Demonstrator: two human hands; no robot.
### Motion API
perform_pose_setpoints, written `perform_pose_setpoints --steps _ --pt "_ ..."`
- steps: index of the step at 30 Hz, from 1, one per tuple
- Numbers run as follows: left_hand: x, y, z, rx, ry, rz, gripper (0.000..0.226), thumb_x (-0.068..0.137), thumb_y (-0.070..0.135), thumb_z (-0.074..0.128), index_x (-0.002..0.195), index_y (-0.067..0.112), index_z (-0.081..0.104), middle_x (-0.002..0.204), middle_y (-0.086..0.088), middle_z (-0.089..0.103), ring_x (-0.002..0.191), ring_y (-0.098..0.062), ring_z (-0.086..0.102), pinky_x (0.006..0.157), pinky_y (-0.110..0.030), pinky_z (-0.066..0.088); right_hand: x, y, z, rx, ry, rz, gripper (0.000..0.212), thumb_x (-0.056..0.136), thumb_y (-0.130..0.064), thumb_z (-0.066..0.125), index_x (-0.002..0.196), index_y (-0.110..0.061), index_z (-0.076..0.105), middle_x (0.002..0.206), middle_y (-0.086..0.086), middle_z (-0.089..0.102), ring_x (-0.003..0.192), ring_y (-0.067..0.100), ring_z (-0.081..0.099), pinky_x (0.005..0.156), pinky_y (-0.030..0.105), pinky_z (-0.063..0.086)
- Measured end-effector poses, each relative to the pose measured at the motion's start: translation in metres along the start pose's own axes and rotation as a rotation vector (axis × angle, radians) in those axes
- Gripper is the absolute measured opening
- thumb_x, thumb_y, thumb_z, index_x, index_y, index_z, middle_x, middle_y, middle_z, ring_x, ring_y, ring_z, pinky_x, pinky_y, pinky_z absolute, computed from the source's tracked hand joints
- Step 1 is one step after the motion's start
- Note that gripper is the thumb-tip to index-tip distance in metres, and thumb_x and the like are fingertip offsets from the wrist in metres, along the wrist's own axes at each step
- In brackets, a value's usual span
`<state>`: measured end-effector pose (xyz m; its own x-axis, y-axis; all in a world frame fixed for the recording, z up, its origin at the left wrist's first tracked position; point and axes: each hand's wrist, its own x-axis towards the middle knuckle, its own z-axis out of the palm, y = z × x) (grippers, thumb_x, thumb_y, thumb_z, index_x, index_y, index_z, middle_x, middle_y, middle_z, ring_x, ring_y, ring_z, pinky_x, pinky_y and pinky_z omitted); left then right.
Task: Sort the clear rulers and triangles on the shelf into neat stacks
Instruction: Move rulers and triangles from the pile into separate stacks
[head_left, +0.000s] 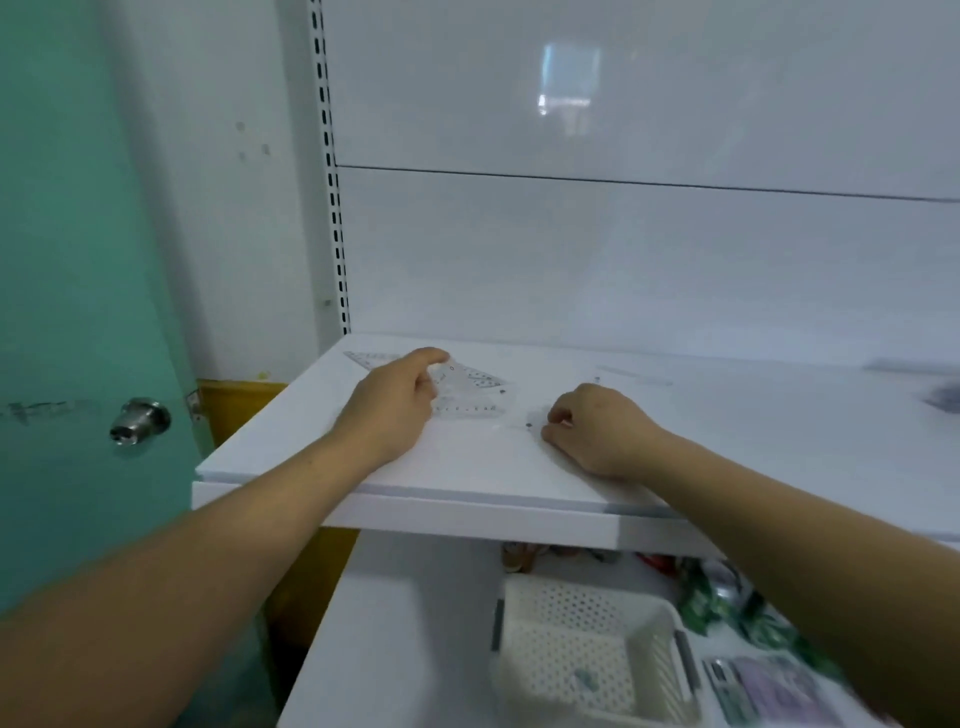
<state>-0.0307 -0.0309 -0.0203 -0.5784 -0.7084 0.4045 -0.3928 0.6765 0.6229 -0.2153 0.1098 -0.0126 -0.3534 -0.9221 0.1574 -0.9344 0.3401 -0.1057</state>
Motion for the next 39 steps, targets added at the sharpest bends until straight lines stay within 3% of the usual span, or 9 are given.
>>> perform_pose_setpoints --steps 4,8,11,14,18,21,23,27,39 --pt "-0.006 0.014 0.002 -0.137 0.025 0.006 0.04 0.098 0.012 0.042 0.136 0.026 0.042 0.092 0.009 0.054 0.084 -0.016 0.063 0.068 -0.016 0.042 -0.032 -0.007 -0.007 0.023 -0.033 -0.088 0.041 0.096 -0.045 0.042 0.104 -0.014 0.067 0.111 0.006 0.061 0.106 0.02 0.053 0.094 0.035 0.042" --pt "-0.013 0.023 0.005 -0.187 0.001 -0.059 0.05 0.094 0.001 0.035 0.139 0.022 0.038 0.103 0.002 0.051 0.099 -0.021 0.056 0.077 -0.024 0.04 -0.07 -0.007 -0.007 0.054 0.009 -0.225 0.052 0.093 -0.053 0.045 0.133 -0.02 0.053 0.134 0.002 0.049 0.123 0.018 0.044 0.102 0.025 0.029" --pt "-0.018 0.032 0.01 -0.195 -0.044 -0.116 0.055 0.093 0.0 0.034 0.143 0.023 0.032 0.121 -0.004 0.049 0.104 -0.022 0.055 0.08 -0.026 0.042 -0.089 0.0 -0.002 0.082 0.079 -0.284 0.051 0.086 -0.054 0.054 0.125 -0.022 0.06 0.126 0.0 0.056 0.115 0.017 0.051 0.102 0.023 0.035" --pt "-0.025 0.046 0.016 -0.258 -0.059 -0.15 0.049 0.097 0.006 0.035 0.142 0.026 0.033 0.13 -0.009 0.046 0.086 -0.02 0.061 0.058 -0.015 0.041 -0.101 0.008 0.005 0.11 0.174 -0.357 0.031 0.085 -0.032 0.06 0.109 -0.017 0.07 0.105 0.002 0.067 0.095 0.021 0.061 0.086 0.027 0.046" --pt "-0.036 0.071 0.027 -0.257 -0.044 -0.147 0.048 0.098 0.007 0.033 0.141 0.03 0.035 0.132 -0.007 0.045 0.072 -0.013 0.06 0.053 -0.019 0.038 -0.121 0.017 -0.02 0.302 0.262 -0.125 0.027 0.098 -0.027 0.046 0.12 -0.022 0.061 0.108 -0.003 0.068 0.094 0.011 0.062 0.089 0.028 0.048" --pt "-0.044 0.095 0.04 -0.273 -0.076 -0.125 0.053 0.094 0.0 0.03 0.14 0.028 0.037 0.122 -0.003 0.05 0.077 -0.016 0.056 0.055 -0.021 0.039 -0.133 0.041 -0.041 0.42 0.2 0.02 0.028 0.101 -0.029 0.039 0.124 -0.028 0.053 0.088 -0.006 0.065 0.068 -0.004 0.055 0.066 0.022 0.047" --pt "-0.047 0.113 0.049 -0.242 -0.119 -0.075 0.053 0.094 0.001 0.031 0.14 0.026 0.037 0.111 0.002 0.05 0.08 -0.016 0.053 0.056 -0.021 0.039 -0.142 0.058 -0.053 0.461 0.14 0.09 0.032 0.1 -0.033 0.038 0.129 -0.028 0.049 0.084 -0.01 0.059 0.072 -0.002 0.055 0.06 0.017 0.04" --pt "-0.056 0.167 0.081 -0.128 -0.239 0.025 0.064 0.091 0.01 0.05 0.147 0.027 0.025 0.119 0.003 0.043 0.085 -0.014 0.05 0.063 -0.021 0.038 -0.181 0.105 -0.077 0.384 0.049 0.118 0.055 0.089 -0.034 0.059 0.139 -0.024 0.037 0.085 -0.007 0.061 0.076 0.004 0.056 0.066 0.017 0.042" --pt "-0.109 0.36 0.23 -0.164 -0.396 0.389 0.077 0.086 0.016 0.062 0.149 0.024 0.019 0.121 0.002 0.046 0.092 -0.015 0.047 0.082 -0.025 0.037 -0.36 0.268 -0.128 0.205 0.171 0.486 0.073 0.093 -0.031 0.057 0.151 -0.025 0.013 0.079 -0.012 0.052 0.071 0.003 0.051 0.06 0.015 0.036"
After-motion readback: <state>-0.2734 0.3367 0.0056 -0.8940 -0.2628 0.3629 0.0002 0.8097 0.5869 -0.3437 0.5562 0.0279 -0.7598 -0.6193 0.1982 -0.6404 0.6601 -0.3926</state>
